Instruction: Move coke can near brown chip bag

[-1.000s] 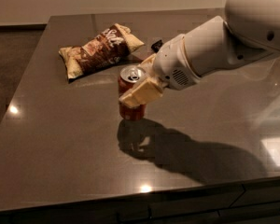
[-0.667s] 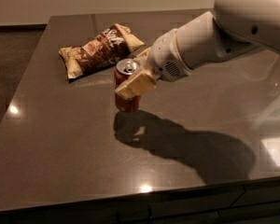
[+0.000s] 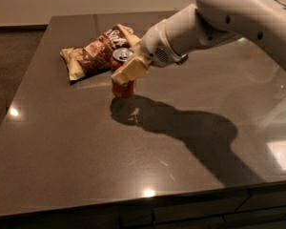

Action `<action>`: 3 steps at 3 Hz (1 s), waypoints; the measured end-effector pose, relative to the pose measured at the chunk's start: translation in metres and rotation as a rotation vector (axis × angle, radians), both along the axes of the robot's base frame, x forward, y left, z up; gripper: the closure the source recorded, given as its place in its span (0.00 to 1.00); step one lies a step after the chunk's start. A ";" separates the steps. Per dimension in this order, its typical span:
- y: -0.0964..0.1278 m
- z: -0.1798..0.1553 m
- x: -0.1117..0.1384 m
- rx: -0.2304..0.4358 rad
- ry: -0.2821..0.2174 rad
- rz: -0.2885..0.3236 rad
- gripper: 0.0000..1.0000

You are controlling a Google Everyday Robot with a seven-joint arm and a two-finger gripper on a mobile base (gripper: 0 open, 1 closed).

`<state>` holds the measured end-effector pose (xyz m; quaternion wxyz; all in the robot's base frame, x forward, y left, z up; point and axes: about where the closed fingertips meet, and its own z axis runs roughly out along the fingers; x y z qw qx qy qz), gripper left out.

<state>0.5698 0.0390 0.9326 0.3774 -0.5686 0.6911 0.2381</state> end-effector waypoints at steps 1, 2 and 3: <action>0.007 -0.001 0.029 -0.027 0.002 -0.013 1.00; 0.012 0.000 0.056 -0.061 0.003 -0.022 1.00; 0.010 0.000 0.079 -0.064 0.017 -0.042 1.00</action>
Offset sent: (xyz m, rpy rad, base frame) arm 0.0888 0.0151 0.0046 -0.0999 -0.0011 -0.0406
